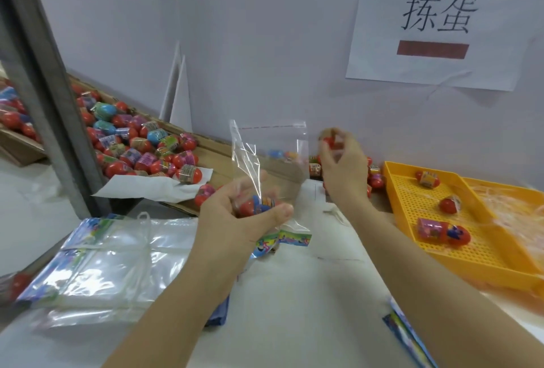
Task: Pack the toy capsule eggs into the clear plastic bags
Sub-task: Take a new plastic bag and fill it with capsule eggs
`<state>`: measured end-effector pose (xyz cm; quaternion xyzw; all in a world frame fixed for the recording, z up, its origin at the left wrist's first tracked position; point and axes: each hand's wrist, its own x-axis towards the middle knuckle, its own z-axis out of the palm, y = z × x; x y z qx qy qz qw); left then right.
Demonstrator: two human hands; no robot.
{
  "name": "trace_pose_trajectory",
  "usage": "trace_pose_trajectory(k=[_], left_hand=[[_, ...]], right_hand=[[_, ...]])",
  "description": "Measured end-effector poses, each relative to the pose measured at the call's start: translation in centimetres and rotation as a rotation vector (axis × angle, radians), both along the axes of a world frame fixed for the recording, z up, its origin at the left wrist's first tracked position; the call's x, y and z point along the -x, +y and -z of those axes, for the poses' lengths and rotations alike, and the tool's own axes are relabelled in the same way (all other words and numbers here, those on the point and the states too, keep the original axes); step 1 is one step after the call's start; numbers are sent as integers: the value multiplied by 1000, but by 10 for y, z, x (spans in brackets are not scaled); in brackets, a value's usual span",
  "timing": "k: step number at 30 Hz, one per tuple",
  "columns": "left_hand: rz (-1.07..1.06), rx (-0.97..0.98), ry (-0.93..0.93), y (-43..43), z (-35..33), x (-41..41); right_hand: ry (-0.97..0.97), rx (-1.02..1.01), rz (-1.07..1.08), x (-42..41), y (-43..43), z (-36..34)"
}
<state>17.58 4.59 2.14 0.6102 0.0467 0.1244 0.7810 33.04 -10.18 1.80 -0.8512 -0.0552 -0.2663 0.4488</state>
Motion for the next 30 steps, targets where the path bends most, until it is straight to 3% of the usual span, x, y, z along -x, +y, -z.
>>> trace_pose_trajectory(k=[2, 5, 8, 11, 13, 19, 24, 30], left_hand=[[1, -41, -30, -1, 1, 1], [-1, -127, -80, -2, 4, 2], [11, -243, -123, -4, 4, 4], [76, -301, -191, -8, 1, 8], [124, -342, -235, -11, -1, 11], [194, -356, -253, -13, -3, 15], [169, -85, -174, -17, -4, 12], [128, -127, -166, -13, -5, 10]], right_hand=[[-133, -364, -104, 18, 1, -30], [-310, -493, -375, 58, -8, -72], [-285, -239, -569, 95, -21, -90], [-247, 94, -524, 110, -31, -88], [-224, 211, -486, 112, -34, -86], [-106, 227, -571, 108, -38, -86], [46, 166, -778, 107, -37, -84], [67, 140, -761, 104, -34, -80]])
